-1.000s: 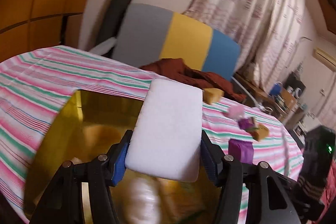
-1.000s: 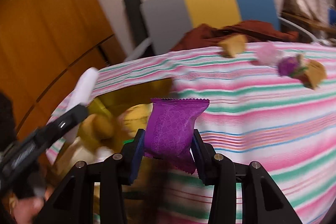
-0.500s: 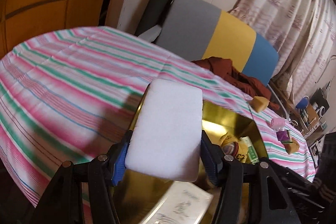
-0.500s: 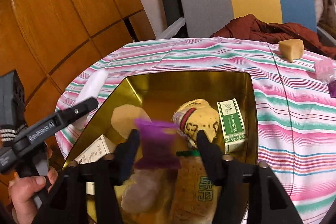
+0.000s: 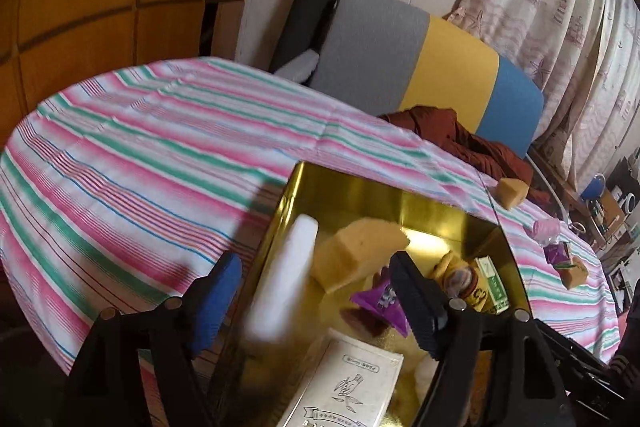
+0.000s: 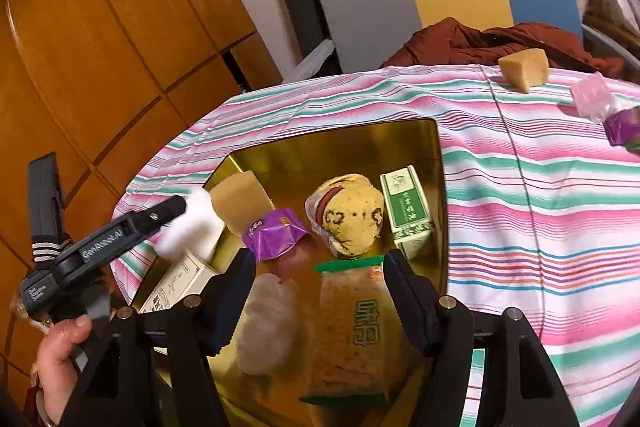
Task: Organize objects
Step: 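Carry both to the gold tray, right releases the packet while left releases the block, then reach the right gripper to the yellow sponge and grasp it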
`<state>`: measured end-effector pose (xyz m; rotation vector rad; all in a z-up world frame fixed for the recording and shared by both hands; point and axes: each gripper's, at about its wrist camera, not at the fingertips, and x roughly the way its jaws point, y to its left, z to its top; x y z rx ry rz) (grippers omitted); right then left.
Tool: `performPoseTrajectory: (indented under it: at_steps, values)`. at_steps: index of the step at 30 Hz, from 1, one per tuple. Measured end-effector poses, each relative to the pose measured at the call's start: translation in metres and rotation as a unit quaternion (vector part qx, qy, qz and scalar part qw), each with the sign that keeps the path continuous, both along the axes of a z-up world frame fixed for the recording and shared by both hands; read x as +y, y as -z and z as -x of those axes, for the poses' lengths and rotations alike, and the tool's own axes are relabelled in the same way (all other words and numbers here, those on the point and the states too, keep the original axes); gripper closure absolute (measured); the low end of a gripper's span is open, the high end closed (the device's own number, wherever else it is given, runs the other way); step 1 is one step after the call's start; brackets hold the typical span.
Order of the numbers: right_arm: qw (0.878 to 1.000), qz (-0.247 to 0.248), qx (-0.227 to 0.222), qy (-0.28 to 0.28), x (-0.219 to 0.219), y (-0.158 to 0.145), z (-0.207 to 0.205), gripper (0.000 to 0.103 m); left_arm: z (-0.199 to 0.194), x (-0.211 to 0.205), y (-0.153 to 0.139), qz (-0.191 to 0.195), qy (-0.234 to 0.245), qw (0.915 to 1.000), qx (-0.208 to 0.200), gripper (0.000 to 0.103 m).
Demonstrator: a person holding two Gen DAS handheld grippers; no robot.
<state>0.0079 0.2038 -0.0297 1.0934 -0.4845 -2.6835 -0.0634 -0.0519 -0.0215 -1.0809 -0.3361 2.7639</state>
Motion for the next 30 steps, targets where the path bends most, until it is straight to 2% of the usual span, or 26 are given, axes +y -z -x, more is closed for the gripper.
performPoseTrajectory:
  at_steps: [7,11,17,21,25,30]
  values:
    - [1.000,0.008,0.005,0.016,0.012,-0.004,-0.008,0.036,-0.011,-0.002,-0.018,-0.004,-0.020,0.9994,0.028,0.025]
    - [0.999,0.008,0.011,0.029,0.022,-0.007,-0.014,0.035,-0.016,0.012,-0.025,-0.003,-0.002,0.9994,0.033,0.025]
    - [0.998,0.005,0.009,0.055,0.045,-0.007,-0.019,0.035,-0.028,0.058,-0.026,0.014,0.064,0.9973,0.033,0.025]
    - [0.997,-0.004,0.005,0.078,0.066,-0.006,-0.023,0.034,-0.042,0.095,-0.024,0.025,0.124,0.9913,0.036,0.025]
    - [0.994,-0.019,-0.001,0.108,0.094,-0.002,-0.028,0.031,-0.055,0.124,-0.019,0.024,0.170,0.9846,0.031,0.025]
    - [0.989,-0.028,-0.018,0.145,0.133,0.008,-0.035,0.031,-0.065,0.154,-0.014,0.007,0.199,0.9800,0.011,0.025]
